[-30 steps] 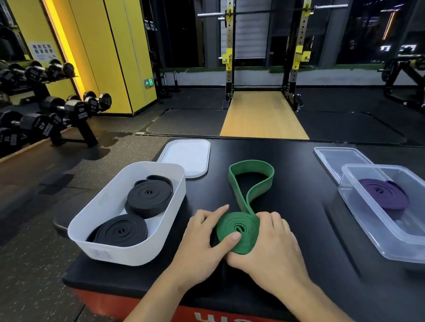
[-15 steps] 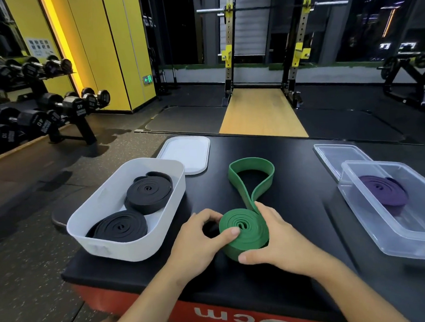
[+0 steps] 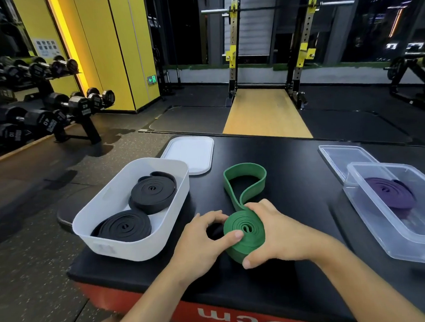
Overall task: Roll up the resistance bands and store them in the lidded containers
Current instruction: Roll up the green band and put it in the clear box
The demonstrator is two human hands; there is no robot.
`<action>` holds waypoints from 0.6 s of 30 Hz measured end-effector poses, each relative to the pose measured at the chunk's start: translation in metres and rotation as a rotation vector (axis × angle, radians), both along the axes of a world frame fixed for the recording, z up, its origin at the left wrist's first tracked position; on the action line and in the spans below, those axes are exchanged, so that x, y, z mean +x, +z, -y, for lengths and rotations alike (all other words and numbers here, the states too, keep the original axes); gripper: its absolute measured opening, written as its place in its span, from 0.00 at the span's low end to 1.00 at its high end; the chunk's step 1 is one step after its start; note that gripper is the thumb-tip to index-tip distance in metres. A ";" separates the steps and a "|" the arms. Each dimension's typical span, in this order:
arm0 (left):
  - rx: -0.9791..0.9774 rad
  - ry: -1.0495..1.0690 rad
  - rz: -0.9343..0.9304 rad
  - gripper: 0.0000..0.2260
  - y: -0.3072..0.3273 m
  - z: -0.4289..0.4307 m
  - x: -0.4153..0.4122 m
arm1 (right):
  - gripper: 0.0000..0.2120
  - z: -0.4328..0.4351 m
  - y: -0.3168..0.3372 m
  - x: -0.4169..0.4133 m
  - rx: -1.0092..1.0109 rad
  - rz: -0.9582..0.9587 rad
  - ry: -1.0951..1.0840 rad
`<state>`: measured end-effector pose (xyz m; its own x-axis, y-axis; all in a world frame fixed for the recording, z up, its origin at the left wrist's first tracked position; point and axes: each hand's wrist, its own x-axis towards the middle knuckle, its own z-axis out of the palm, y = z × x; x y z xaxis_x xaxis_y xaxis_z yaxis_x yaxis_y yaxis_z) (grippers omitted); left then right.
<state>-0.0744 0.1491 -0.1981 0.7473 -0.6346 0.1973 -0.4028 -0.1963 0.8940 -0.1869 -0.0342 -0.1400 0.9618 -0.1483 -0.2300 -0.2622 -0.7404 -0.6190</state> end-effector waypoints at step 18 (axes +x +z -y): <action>0.043 -0.070 0.135 0.22 -0.002 -0.001 -0.006 | 0.37 -0.015 -0.008 -0.014 -0.230 0.190 -0.067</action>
